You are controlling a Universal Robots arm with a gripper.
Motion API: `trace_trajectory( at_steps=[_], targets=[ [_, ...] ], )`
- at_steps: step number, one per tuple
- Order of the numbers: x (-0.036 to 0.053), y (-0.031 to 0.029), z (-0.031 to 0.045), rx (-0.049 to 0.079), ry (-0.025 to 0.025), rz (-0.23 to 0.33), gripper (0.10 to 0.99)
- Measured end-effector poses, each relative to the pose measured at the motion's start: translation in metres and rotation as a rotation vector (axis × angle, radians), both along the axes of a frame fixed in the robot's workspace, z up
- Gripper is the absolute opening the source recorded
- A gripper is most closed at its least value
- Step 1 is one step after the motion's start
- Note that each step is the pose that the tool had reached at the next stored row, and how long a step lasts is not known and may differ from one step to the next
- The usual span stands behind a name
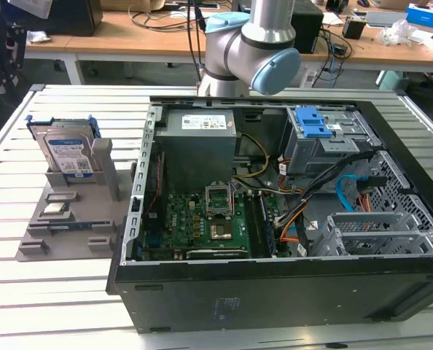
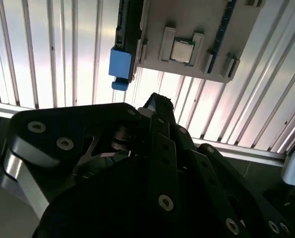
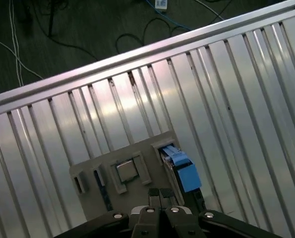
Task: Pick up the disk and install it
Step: 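Pick up the disk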
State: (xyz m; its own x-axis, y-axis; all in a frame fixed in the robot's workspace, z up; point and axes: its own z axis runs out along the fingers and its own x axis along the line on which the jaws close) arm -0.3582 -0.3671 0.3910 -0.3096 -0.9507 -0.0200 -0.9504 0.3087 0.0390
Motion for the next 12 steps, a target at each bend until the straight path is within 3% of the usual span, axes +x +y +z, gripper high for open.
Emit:
trace_trajectory(
  at_steps=[6, 12],
  targets=[
    [0.0000, 0.0000, 0.0000, 0.000, 0.0000, 0.094, 0.106],
    [0.0000, 0.0000, 0.0000, 0.000, 0.0000, 0.152, 0.106]
  ],
)
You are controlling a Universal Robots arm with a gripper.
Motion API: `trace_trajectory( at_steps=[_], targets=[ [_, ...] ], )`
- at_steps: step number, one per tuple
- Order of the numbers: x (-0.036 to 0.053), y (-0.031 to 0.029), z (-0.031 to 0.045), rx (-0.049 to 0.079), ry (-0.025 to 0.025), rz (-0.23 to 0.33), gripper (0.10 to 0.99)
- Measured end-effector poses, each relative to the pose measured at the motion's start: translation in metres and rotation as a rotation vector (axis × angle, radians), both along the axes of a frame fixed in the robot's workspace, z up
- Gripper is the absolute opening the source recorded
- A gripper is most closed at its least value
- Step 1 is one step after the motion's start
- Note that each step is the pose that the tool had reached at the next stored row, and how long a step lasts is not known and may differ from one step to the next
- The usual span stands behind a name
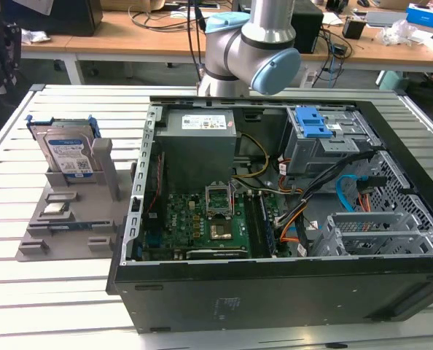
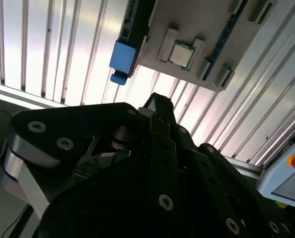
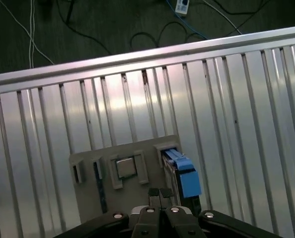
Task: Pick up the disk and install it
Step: 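Pick up the disk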
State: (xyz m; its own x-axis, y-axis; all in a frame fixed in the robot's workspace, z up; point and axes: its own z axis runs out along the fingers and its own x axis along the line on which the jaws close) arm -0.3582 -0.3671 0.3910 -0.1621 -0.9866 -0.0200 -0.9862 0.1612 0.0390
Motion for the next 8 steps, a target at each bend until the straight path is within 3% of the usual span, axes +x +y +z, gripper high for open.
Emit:
trace_trajectory(
  at_steps=[8],
  targets=[
    [0.0000, 0.0000, 0.0000, 0.000, 0.0000, 0.093, 0.106]
  ],
)
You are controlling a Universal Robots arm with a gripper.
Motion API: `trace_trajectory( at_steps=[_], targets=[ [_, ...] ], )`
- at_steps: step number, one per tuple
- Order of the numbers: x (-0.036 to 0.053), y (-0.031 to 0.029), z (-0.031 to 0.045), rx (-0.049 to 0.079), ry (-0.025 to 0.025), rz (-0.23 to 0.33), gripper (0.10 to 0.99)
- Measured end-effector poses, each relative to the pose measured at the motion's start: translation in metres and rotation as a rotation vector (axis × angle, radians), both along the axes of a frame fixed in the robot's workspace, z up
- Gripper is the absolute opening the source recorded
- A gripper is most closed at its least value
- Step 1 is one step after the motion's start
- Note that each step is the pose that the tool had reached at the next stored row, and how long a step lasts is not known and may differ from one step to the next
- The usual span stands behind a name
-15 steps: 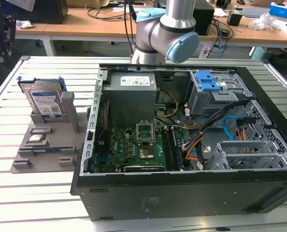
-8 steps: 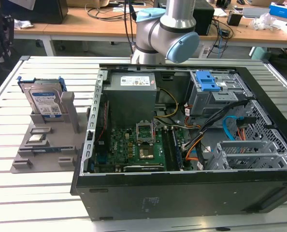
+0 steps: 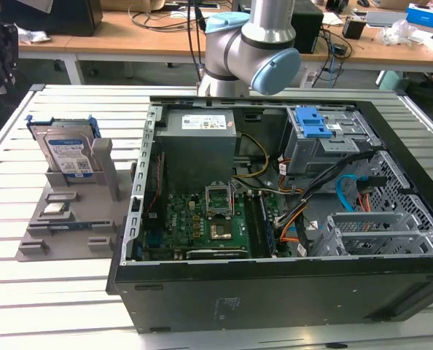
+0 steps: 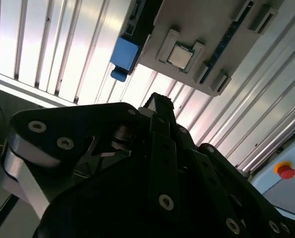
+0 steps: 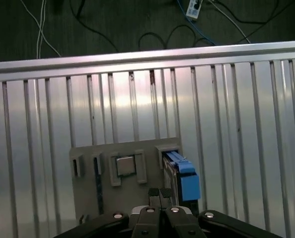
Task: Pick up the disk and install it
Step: 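Pick up the disk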
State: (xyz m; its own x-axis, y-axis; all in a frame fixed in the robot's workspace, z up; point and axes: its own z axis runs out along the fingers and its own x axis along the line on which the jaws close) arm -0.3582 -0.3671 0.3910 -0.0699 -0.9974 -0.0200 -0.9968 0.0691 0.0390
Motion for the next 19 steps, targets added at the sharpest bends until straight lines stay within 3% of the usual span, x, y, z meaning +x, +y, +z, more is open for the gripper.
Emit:
trace_trajectory(
  at_steps=[10, 12, 13, 14, 19],
  targets=[
    [0.0000, 0.0000, 0.0000, 0.000, 0.0000, 0.039, 0.106],
    [0.0000, 0.0001, -0.0001, 0.000, -0.0092, 0.039, 0.106],
    [0.0000, 0.0001, -0.0002, -0.001, -0.0201, 0.039, 0.106],
    [0.0000, 0.0000, -0.0003, -0.001, -0.0271, 0.039, 0.106],
    [0.0000, 0.0000, -0.0003, -0.001, -0.0331, 0.039, 0.106]
  ],
)
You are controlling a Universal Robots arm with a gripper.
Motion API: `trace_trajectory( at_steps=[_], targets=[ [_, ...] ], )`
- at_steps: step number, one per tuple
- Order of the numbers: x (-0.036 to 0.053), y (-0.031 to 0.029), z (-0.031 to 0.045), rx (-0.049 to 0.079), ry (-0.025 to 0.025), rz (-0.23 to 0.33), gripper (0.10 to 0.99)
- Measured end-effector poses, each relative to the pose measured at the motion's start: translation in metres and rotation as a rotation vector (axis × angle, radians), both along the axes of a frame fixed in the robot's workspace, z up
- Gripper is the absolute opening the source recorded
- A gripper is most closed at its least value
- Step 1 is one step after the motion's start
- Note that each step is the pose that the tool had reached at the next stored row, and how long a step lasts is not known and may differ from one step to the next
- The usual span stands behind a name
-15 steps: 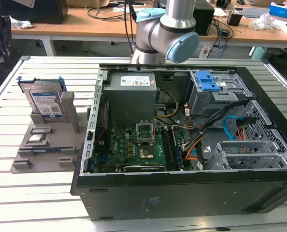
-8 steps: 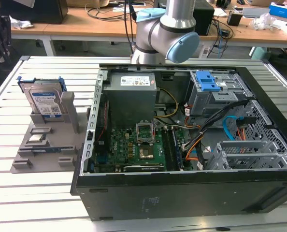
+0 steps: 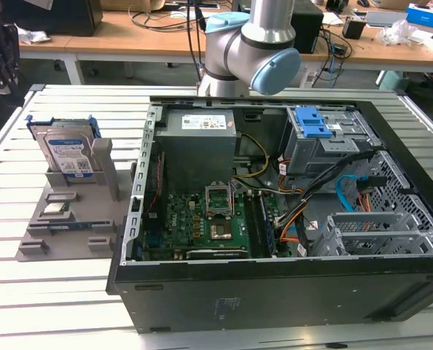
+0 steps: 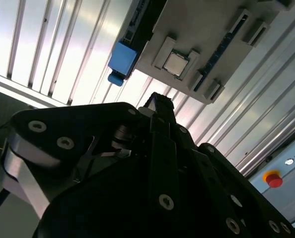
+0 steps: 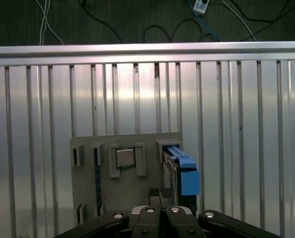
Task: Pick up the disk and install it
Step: 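Pick up the disk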
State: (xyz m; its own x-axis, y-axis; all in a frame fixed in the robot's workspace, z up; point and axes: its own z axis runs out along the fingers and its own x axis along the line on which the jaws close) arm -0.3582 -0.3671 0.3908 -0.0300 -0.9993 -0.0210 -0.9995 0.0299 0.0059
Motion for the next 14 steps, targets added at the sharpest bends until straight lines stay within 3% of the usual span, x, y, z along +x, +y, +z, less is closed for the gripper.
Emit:
trace_trajectory(
  at_steps=[5, 9, 10, 11, 14],
  targets=[
    [0.0000, 0.0000, 0.0000, 0.000, -0.0068, 0.000, 0.114],
    [0.0000, 0.0000, 0.0000, 0.000, -0.0114, 0.000, 0.357],
    [0.0000, 0.0000, 0.0000, 0.000, -0.0124, 0.000, 0.357],
    [0.0000, 0.0000, 0.0000, 0.000, -0.0138, 0.000, 0.475],
    [0.0000, 0.0000, 0.0000, 0.000, -0.0172, 0.000, 0.541]
  ],
)
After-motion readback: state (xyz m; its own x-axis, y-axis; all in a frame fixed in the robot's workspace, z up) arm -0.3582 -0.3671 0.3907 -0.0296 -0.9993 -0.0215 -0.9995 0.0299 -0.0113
